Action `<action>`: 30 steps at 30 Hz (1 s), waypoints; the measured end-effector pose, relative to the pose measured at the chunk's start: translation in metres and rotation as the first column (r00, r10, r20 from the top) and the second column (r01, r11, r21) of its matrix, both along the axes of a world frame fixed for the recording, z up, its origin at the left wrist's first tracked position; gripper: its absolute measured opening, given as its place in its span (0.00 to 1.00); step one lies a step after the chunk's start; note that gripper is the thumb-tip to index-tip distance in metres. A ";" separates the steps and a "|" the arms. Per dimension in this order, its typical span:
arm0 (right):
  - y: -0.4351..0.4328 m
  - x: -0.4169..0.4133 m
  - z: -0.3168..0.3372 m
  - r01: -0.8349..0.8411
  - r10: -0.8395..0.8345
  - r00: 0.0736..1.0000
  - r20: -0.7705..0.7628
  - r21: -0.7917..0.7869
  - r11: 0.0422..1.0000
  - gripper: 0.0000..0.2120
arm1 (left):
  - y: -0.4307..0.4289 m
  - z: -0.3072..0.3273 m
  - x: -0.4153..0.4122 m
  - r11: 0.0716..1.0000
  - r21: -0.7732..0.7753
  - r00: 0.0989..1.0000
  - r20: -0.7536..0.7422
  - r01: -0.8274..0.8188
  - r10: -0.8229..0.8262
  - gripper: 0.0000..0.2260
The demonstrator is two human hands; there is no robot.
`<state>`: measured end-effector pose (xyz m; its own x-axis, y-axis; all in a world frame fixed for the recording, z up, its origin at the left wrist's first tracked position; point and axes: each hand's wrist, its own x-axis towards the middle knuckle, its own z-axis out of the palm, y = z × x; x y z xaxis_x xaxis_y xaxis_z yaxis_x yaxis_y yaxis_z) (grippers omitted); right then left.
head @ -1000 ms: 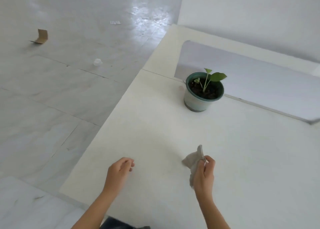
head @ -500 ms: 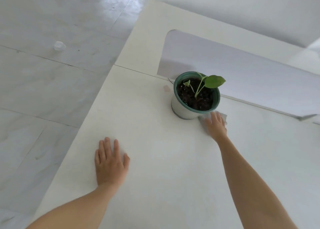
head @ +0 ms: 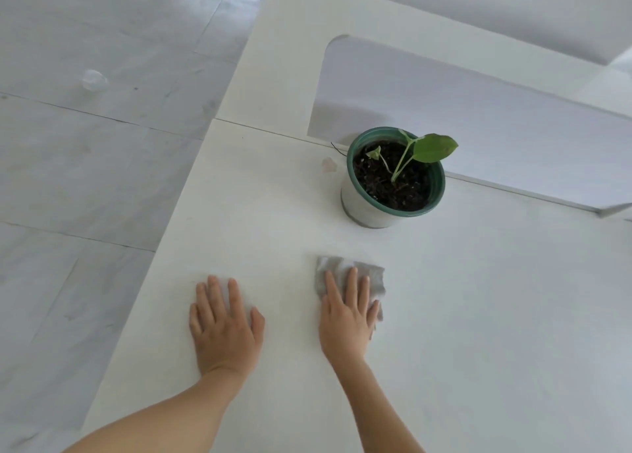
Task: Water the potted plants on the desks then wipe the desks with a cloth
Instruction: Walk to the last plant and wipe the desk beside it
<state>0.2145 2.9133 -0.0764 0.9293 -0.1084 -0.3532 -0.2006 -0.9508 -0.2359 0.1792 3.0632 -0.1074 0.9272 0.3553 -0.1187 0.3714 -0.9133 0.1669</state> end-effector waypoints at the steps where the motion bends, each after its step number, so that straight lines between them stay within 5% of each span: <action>1: 0.015 0.002 0.002 -0.084 0.085 0.996 -0.017 0.030 0.996 0.25 | 0.000 -0.001 0.000 1.000 0.008 1.000 0.011 0.002 -0.002 0.25; 5: 0.041 0.060 -0.001 -0.407 0.405 0.913 0.038 0.116 0.906 0.23 | 0.001 -0.005 0.000 1.000 0.025 0.999 0.041 -0.020 0.019 0.26; 12: 0.067 0.165 -0.004 -0.134 0.136 0.991 -0.018 0.077 0.988 0.25 | 0.003 -0.010 0.000 0.999 0.042 0.991 0.131 -0.028 0.022 0.25; 15: 0.076 0.138 -0.002 -0.261 0.262 0.965 0.002 0.078 0.962 0.25 | 0.002 -0.009 0.001 0.999 0.030 0.993 0.118 -0.030 0.027 0.25; 18: 0.057 0.075 -0.008 -0.591 0.589 0.803 0.092 -0.003 0.806 0.24 | 0.002 -0.006 0.001 1.000 0.013 0.995 0.092 -0.026 0.025 0.25; 25: -0.065 -0.029 -0.028 -0.808 0.833 0.538 0.129 -0.202 0.553 0.26 | 0.000 0.006 0.002 0.998 -0.056 0.998 -0.055 0.000 -0.003 0.24; 27: -0.101 -0.021 -0.026 -0.707 0.740 0.664 0.108 -0.233 0.668 0.29 | 0.000 0.008 0.003 0.995 -0.098 0.997 -0.073 -0.020 0.013 0.24; 30: -0.144 0.005 -0.012 -0.096 0.116 0.981 0.156 -0.132 0.987 0.26 | -0.001 0.012 0.003 0.986 -0.166 0.993 -0.115 -0.036 0.017 0.25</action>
